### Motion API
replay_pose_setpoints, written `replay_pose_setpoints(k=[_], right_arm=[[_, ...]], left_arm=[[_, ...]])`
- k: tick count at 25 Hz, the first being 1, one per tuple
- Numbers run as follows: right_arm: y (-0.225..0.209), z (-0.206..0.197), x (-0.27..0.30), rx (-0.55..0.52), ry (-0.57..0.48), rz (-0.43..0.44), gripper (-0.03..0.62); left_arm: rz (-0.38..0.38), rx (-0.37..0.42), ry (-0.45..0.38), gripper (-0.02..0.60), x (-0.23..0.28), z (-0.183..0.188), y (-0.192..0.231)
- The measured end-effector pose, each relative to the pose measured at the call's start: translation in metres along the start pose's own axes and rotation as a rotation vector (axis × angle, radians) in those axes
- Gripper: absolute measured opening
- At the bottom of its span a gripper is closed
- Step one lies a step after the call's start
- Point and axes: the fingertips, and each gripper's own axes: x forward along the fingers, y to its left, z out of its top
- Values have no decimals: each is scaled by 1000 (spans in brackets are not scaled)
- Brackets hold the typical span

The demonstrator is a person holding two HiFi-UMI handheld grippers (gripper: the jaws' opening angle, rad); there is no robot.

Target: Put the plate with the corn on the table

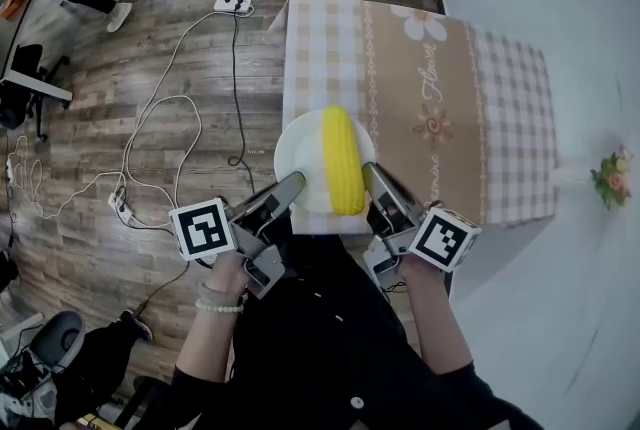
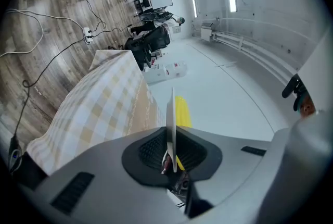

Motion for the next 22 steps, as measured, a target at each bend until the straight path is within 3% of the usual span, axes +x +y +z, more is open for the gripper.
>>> replay_pose_setpoints(k=[5,12,22], right_arm=[[-14,3,1,-7,26,-22,73],[-22,4,10,18,51,15,71],[-48,6,14,21,76,-39,67]], left_arm=[[22,8,-4,40,8,0,8],[69,17,-3,38,19,0,22],[140,67,34,38,36,0,45]])
